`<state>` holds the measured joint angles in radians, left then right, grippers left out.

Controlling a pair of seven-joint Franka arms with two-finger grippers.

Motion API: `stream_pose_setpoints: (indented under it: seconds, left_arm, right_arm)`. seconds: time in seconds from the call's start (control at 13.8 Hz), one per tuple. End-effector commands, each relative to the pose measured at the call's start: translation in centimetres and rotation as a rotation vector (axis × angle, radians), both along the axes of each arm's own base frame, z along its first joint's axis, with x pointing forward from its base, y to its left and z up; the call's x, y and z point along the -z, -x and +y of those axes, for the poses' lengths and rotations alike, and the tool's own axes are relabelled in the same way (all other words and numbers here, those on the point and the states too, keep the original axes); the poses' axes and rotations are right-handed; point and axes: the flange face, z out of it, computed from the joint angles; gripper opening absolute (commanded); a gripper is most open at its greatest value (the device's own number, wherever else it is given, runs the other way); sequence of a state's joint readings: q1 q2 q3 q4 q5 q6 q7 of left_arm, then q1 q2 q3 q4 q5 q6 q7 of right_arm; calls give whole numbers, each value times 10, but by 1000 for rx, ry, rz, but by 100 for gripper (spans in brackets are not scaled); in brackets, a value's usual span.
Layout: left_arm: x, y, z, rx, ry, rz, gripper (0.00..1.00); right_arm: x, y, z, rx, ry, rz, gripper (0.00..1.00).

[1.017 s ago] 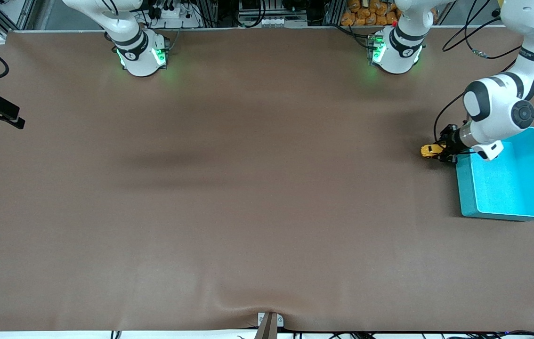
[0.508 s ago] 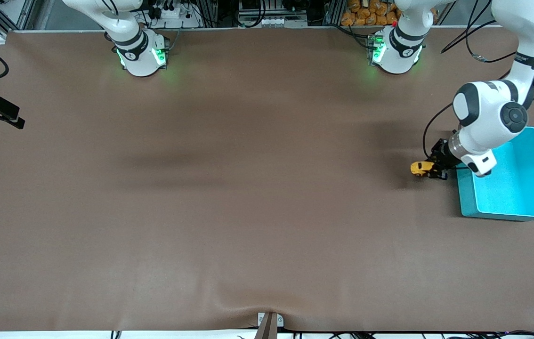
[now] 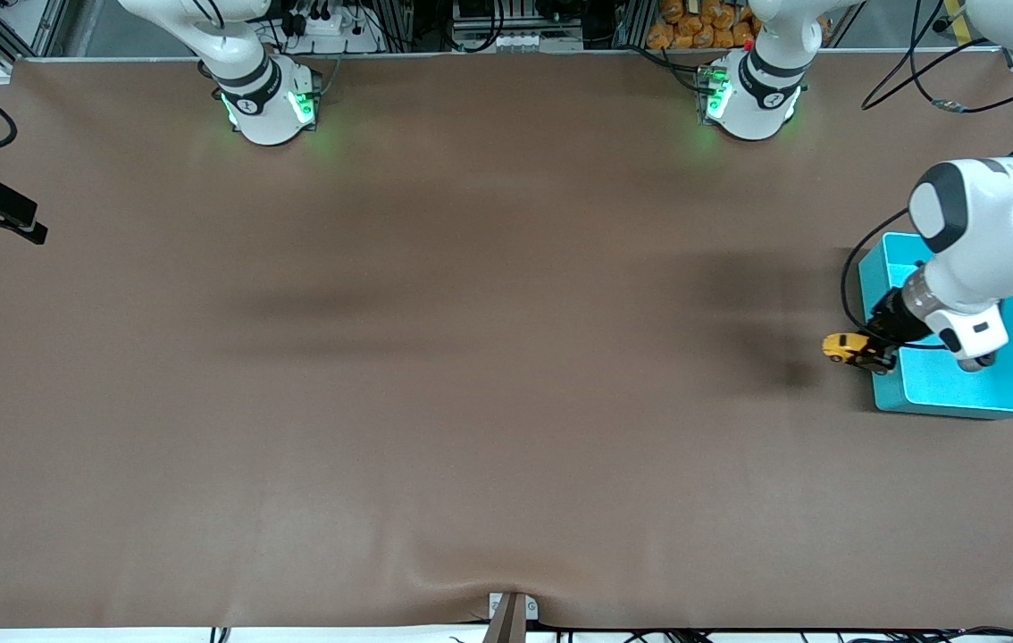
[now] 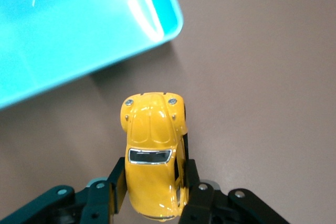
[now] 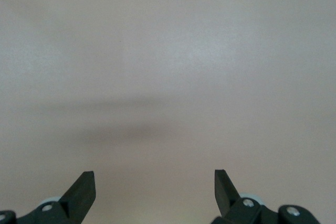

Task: Wind and store yellow beetle car
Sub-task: 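Lift the car with the left gripper over the blue bin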

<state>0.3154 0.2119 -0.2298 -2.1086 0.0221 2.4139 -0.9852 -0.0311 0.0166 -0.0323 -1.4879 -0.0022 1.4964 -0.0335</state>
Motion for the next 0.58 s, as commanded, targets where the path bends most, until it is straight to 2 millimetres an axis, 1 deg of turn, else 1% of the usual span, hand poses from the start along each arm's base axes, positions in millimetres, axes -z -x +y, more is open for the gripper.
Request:
stream_pose_setpoints:
  seconds: [0.0, 0.15, 0.29, 0.36, 0.44, 0.51]
  left_arm:
    - [-16, -7, 44, 118, -31, 10, 0]
    - [-23, -3, 78, 207, -44, 17, 0]
    - [-24, 5, 108, 309, -57, 18, 0]
    - [-25, 8, 127, 371, -64, 19, 0]
    - [-23, 12, 142, 442, -57, 39, 0]
    - [-20, 12, 152, 506, -54, 45, 0]
  right_arm:
    - [-3, 6, 0, 42, 7, -2, 100]
    - [-4, 7, 0, 66, 7, -2, 100]
    - [-3, 6, -1, 67, 4, -2, 100]
    - [-2, 5, -1, 64, 1, 0, 100]
    - [-2, 5, -1, 61, 1, 0, 100]
    - [-2, 5, 0, 59, -1, 1, 100]
